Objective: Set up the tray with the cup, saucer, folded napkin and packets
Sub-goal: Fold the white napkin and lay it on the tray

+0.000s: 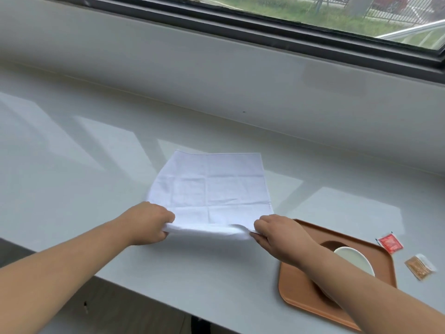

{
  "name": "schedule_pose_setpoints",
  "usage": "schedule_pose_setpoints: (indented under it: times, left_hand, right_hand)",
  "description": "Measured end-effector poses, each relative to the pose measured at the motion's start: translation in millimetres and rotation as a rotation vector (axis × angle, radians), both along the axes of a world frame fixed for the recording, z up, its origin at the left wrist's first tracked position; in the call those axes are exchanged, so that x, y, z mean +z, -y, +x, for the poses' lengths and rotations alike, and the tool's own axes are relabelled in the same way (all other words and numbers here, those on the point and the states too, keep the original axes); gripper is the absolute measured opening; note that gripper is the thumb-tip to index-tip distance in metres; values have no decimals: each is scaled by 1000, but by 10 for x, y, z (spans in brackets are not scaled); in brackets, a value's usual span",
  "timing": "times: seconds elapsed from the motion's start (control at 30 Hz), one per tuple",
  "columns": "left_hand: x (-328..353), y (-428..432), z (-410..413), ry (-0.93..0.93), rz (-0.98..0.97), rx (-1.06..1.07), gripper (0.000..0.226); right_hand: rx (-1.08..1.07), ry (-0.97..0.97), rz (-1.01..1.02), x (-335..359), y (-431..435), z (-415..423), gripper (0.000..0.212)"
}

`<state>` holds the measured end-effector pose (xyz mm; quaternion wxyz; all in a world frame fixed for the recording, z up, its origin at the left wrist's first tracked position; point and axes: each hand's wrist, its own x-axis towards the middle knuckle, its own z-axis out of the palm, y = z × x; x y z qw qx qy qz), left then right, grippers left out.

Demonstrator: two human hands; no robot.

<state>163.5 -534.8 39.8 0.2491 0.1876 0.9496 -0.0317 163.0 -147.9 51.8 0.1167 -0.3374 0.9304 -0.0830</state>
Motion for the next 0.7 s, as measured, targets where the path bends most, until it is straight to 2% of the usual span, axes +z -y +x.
schedule_pose_setpoints:
  times: [0.2,0.3,0.37,0.43,0.5,0.53,0.6,0.63,0.7]
  left_hand:
    - [5,426,215,138,-134,147,18]
    - [126,527,216,93,-201,192,14]
    - [363,563,65,-136,-151,262,14]
    - [674,563,-128,-539,53,274,10]
    - [963,521,-267,-883,206,178,8]
    - [1059,505,-297,-963,224,106,11]
    - [1090,513,-278,-930,200,-56,15]
    - [1014,542,-234,-820,163,-105,13]
    - [802,617,-84,-421,-24,-52,10]
  right_hand:
    - [36,107,108,-164,27,119,32]
    - [55,163,139,-205,82,171,23]
    - [25,136,126,-189,144,144,21]
    - [-28,93,88,-139,229,54,22]
    - [-63,72,59,-78,306,-57,20]
    - [-63,76,60,-53,330,-101,18]
    - [-32,118,77,-36,347,-146,16]
    - [-9,148,88,-48,345,-142,15]
    - [35,201,112,-103,337,-91,14]
